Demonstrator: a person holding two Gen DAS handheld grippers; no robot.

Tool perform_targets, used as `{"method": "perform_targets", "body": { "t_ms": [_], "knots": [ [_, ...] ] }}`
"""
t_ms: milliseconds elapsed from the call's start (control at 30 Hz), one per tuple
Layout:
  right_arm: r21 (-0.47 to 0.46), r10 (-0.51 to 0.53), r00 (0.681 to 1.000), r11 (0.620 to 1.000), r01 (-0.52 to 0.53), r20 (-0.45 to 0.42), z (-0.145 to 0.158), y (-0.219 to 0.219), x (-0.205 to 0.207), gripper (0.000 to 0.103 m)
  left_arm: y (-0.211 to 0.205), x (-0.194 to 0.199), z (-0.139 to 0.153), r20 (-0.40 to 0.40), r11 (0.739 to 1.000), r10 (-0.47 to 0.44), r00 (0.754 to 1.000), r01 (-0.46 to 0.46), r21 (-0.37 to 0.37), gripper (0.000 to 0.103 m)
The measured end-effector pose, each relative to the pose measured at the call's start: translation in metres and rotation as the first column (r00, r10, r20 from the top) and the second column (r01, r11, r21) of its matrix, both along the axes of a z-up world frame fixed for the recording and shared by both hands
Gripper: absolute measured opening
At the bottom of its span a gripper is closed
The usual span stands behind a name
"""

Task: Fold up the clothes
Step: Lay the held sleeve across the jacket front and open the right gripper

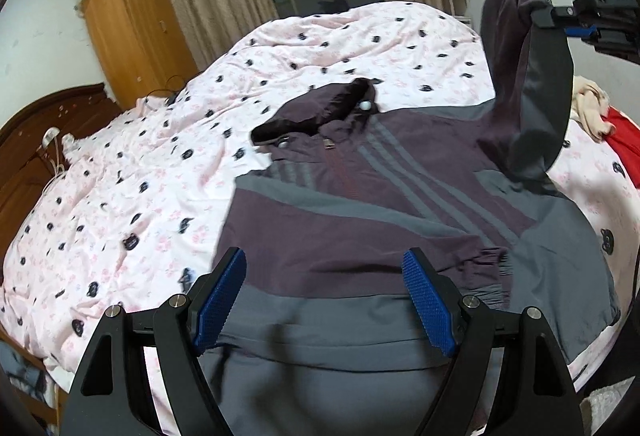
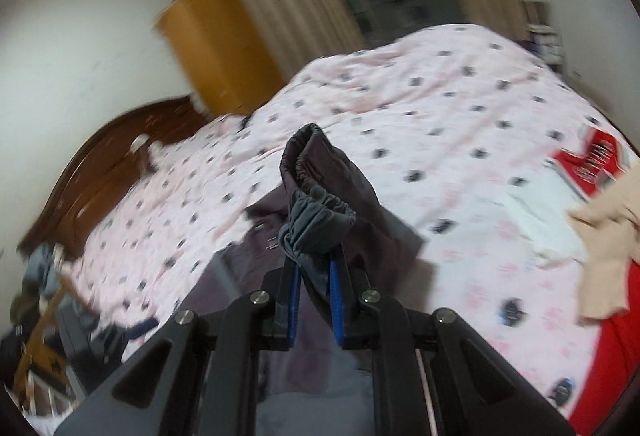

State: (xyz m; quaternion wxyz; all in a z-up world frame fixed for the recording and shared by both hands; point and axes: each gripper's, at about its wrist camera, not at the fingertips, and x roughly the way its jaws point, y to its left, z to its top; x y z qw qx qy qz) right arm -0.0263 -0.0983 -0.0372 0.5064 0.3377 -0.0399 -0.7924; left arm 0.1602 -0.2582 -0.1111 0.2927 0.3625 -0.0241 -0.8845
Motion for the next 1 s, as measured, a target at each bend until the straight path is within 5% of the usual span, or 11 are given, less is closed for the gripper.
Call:
{"method": "perform_targets", "body": {
  "t_ms": [433,700,1000],
  "knots": [
    [0.16,0.357,0.934,0.923,-0.349,-0.02,-0.047,-0.111,0.112,0.013,-0.055,0.035,-0.009,0.02,0.985,0.174,0.985,-0.174,0.001,0.077],
    [0.225,0.449,0.893,0.868,-0.443,0.028,-0.081,-0.13,0.14,0.013,-0.069,0.048,-0.015,0.026,0.976,0.219,0.975,-0.219,0.006,0.077],
    [0.314,0.439,0.898,0.849,-0.425,0.028,-0.105,-0.143,0.148,0.013,-0.069,0.05,-0.016,0.026,0.975,0.222,0.975,-0.222,0.013,0.077]
  ]
}}
